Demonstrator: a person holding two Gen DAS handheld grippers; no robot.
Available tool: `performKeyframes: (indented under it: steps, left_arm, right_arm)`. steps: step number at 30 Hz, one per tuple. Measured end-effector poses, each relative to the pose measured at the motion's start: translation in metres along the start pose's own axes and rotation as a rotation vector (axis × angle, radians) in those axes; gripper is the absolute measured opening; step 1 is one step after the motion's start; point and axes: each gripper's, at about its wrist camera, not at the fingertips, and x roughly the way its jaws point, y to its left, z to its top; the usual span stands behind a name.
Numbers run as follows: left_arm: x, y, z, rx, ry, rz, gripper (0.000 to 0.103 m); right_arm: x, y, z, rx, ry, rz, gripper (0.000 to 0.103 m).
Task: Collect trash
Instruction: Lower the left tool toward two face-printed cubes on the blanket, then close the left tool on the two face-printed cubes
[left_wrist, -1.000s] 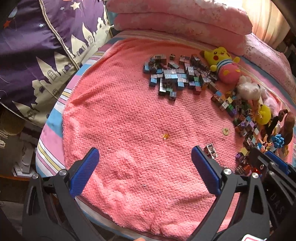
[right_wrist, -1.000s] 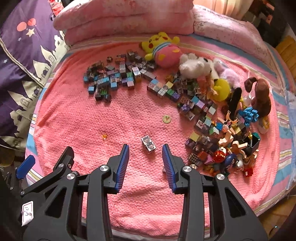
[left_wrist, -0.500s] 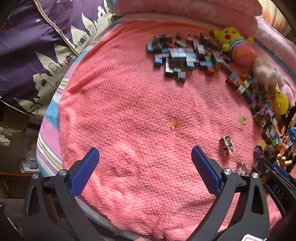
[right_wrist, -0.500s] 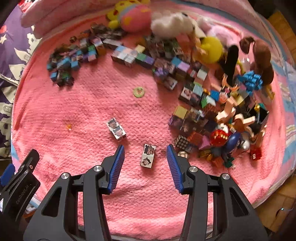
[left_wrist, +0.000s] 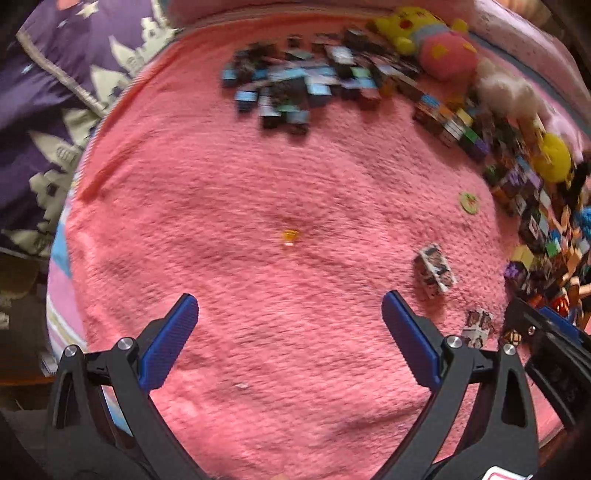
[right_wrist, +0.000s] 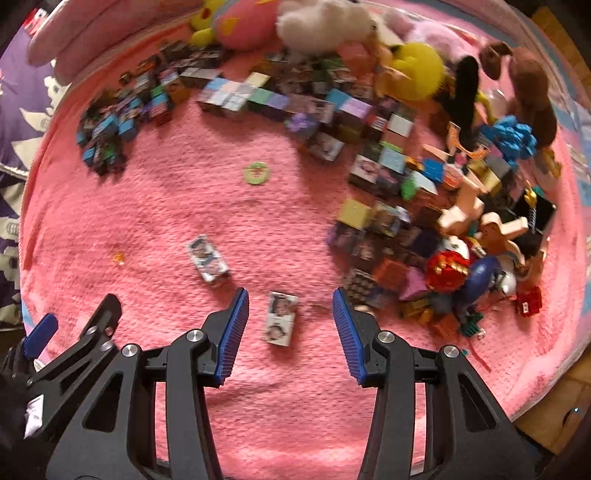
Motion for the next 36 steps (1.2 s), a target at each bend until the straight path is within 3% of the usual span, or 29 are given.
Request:
performKeyframes:
  steps: [10, 12, 14, 20, 29, 30, 34, 36]
  left_arm:
    - [0.016, -0.045, 0.005, 0.053, 0.014, -0.120, 0.095]
    - [0.019, -0.060, 0.006, 0.084, 0.017, -0.116, 0.085]
    - [0.023, -0.072, 0.006, 0.095, 0.028, -0.117, 0.082]
    - [0.038, -0.102, 0.005, 0.100, 0.066, -0.063, 0.082]
    - [0.059, -0.127, 0.017, 0.068, 0.097, -0.083, 0.080]
    - [0.063, -0.128, 0.020, 0.069, 0.104, -0.092, 0.070]
    - [0.068, -0.129, 0.025, 0.054, 0.116, -0.134, 0.051]
    - [0.069, -0.127, 0.027, 0.056, 0.118, -0.140, 0.036]
  right_arm:
    - [-0.002, -0.038, 0.006, 0.092, -0.030, -0.014, 0.047]
    - [-0.003, -0.043, 0.007, 0.090, -0.036, -0.015, 0.047]
    - [-0.004, -0.053, 0.008, 0.099, -0.044, -0.022, 0.047]
    - [-0.003, -0.086, 0.009, 0.154, -0.042, -0.043, 0.047]
    - [-0.001, -0.097, 0.014, 0.135, -0.040, -0.051, 0.047]
    - [-0.001, -0.097, 0.015, 0.136, -0.039, -0.050, 0.047]
    - [0.000, -0.098, 0.018, 0.137, -0.041, -0.047, 0.047]
    - [0.001, -0.099, 0.019, 0.146, -0.034, -0.038, 0.047]
